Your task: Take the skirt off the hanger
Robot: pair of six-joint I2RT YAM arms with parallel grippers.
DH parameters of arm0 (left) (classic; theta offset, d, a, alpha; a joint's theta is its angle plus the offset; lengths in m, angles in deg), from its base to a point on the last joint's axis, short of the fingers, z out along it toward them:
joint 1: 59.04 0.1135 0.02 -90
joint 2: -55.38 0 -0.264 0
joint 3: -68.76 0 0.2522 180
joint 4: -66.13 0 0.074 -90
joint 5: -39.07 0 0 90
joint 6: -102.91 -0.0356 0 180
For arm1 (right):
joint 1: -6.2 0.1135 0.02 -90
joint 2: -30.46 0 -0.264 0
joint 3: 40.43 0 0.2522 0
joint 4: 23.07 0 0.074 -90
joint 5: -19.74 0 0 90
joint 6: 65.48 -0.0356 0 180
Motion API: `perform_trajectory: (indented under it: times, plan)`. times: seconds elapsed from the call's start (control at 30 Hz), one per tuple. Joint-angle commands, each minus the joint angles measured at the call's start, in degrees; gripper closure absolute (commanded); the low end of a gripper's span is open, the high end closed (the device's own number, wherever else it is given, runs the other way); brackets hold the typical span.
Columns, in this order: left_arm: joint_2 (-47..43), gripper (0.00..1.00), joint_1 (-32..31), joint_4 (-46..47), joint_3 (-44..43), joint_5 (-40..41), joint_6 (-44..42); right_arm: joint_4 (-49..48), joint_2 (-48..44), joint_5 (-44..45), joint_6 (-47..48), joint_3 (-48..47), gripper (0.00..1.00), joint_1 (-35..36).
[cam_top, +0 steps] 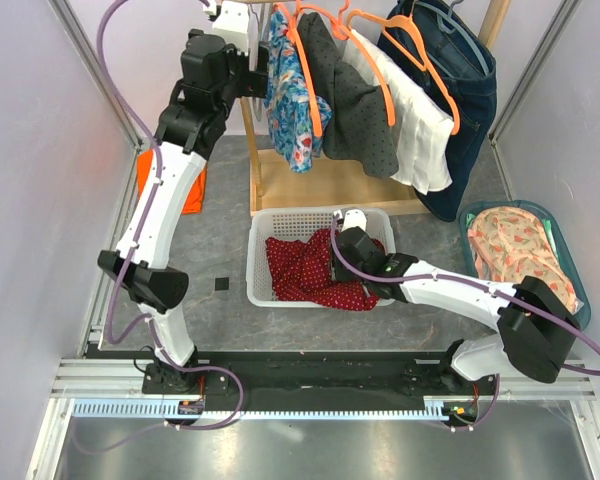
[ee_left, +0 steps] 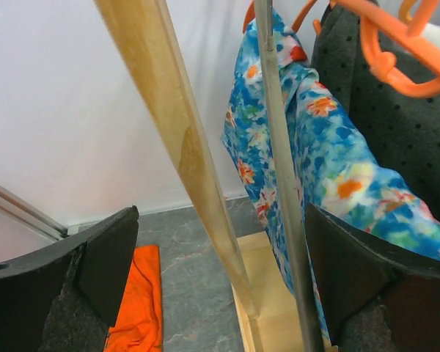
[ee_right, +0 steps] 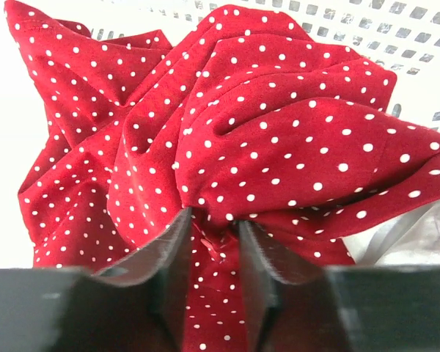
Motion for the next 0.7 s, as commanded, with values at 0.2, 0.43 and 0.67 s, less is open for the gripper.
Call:
perform_trajectory:
  times: [0.2, 0.43, 0.67]
  plan:
    - [-15.9, 0.0, -4.3, 6.3, 1.8, -1.2, 1.3, 4.1, -3.7, 4.7, 1.0, -5.8, 0.24, 0.1]
    - [-13.2, 0.0, -15.1, 8.7, -0.2, 1.5, -5.1, 6.4, -10.0, 5.6, 3.4, -10.7, 0.2, 0.1]
    - [-1.9, 0.0, -22.9, 11.0, -6.7, 8.1, -8.1, 7.1, -12.5, 6.4, 3.5, -9.9, 0.2, 0.2]
